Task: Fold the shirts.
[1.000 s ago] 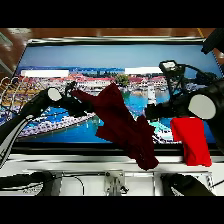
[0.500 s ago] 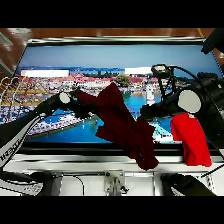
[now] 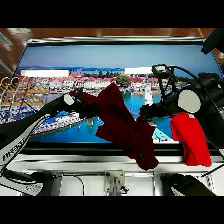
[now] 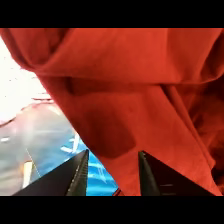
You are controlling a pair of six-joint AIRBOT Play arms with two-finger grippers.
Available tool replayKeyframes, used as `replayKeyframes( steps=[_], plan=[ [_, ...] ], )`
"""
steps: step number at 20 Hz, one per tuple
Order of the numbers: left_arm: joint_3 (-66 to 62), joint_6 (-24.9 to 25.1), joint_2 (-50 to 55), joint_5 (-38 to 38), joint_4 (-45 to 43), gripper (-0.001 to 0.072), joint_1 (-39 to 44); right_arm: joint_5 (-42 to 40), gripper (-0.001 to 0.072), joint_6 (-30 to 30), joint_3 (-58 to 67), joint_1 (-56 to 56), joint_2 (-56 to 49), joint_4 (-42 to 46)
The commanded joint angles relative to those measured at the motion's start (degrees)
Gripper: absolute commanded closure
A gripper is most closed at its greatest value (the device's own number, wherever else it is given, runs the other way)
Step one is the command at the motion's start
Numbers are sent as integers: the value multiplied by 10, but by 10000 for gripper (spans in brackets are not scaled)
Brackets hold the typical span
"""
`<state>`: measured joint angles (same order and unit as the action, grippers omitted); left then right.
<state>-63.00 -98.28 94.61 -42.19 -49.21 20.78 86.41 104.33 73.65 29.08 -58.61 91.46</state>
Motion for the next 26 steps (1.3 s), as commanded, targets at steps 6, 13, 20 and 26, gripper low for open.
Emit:
replayKeyframes(
  steps=[6, 13, 20, 26],
  plan=[
    [0, 1, 8, 1, 3, 674, 3, 3, 135, 9, 0, 0, 0, -13],
    [0, 82, -35, -5, 1, 676, 3, -24, 80, -39, -108, -47, -2, -114],
    [0, 105, -85, -5, -3, 676, 3, 23, 80, -113, -340, -309, -2, -201],
    [0, 107, -95, -5, -3, 675, 3, -56, 80, -133, -466, -365, -2, -220]
  ],
)
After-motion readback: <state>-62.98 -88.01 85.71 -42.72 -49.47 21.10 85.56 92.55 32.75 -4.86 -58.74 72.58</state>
